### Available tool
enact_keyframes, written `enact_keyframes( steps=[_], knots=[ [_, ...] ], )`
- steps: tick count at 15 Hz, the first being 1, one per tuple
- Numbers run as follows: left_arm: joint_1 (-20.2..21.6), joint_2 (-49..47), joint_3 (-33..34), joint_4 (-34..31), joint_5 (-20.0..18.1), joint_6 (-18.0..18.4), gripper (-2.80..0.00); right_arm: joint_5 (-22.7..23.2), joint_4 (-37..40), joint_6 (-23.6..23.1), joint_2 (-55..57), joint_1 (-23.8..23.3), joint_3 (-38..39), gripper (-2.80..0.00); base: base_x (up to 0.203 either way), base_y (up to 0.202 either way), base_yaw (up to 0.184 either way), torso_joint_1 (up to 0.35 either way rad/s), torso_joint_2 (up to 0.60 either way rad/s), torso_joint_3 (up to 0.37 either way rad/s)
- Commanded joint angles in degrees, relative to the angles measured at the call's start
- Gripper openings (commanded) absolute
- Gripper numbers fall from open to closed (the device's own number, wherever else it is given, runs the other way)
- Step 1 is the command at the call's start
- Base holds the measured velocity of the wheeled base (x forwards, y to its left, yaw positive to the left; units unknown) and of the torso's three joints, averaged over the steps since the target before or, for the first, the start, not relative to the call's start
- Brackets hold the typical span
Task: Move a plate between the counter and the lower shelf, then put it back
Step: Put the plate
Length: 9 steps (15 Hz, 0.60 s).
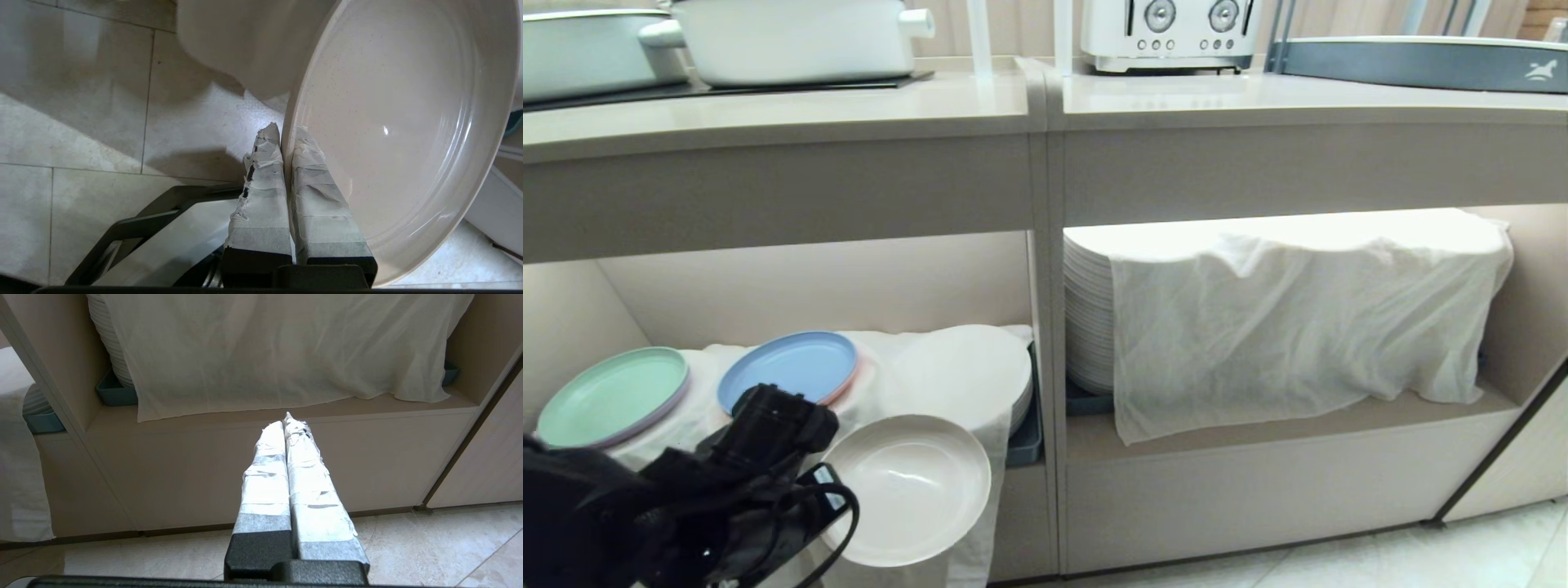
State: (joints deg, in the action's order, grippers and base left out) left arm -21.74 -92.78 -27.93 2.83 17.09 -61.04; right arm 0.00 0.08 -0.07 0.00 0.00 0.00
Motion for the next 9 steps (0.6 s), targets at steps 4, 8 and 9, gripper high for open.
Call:
enact_keyframes(
  steps=[4, 8, 9],
  knots=[
    [0.18, 14.09, 6.60, -3.22, 0.18, 1.48, -2.80, 0.00, 0.00, -0.01, 0.00, 0.00, 0.00, -2.80, 0.000, 0.000, 0.000, 0.000, 0.00, 0.000],
    [-0.09, 25.28, 6.95, -10.84, -2.19, 3.73, -2.80, 0.00, 0.00, -0.01, 0.00, 0.00, 0.00, -2.80, 0.000, 0.000, 0.000, 0.000, 0.00, 0.000],
    [-0.09, 28.38, 6.98, -13.01, -3.88, 4.60, -2.80, 0.00, 0.00, -0.01, 0.00, 0.00, 0.00, -2.80, 0.000, 0.000, 0.000, 0.000, 0.00, 0.000]
  ],
)
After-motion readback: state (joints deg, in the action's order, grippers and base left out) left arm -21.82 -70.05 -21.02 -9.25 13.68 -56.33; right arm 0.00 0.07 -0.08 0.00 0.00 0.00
